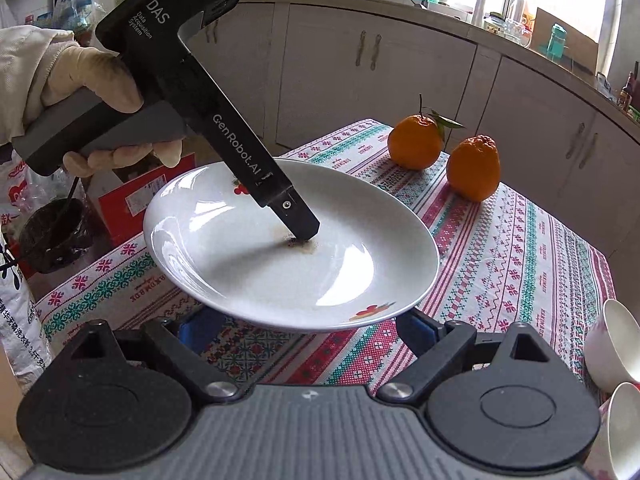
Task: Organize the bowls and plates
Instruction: 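Carry the stained plate with the left tool over the stacked white plates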
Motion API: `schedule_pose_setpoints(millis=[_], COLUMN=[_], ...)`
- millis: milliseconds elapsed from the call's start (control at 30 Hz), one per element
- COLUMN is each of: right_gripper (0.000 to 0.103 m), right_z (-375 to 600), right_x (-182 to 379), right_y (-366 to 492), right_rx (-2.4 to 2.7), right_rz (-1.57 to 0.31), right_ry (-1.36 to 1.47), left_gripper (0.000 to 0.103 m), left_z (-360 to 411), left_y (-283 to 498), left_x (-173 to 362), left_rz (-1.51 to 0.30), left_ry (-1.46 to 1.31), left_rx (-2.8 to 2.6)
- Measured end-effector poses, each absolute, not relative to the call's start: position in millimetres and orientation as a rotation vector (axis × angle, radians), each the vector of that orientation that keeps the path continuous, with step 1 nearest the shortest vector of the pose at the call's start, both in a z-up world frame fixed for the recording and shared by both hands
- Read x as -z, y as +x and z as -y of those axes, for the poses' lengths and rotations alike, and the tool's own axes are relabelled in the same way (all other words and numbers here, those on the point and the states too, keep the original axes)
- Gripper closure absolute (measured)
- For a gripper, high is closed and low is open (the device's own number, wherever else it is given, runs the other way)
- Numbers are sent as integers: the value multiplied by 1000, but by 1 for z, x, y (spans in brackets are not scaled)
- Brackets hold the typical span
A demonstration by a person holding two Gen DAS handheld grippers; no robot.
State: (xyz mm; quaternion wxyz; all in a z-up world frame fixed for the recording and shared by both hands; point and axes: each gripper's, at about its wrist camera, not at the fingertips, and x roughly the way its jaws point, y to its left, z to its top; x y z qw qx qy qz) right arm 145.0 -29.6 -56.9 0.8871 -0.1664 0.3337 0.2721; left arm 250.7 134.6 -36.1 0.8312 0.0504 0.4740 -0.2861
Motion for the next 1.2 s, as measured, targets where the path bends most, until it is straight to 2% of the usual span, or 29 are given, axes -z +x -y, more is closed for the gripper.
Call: schedule_pose_setpoints(millis=[733,1200], right_gripper=[7,7], right_z=[17,16], right_x=[63,62], right_y=[147,149], right_rx=[-578,-594], right_rz=[-689,-689], right_ry=[-417,-426], left_gripper=[25,25], left_z=[-151,-151], left_y=[260,265], left_x=[51,50], left_rz=[-1030,-1046], left_ry=[24,86], left_rx=[616,626])
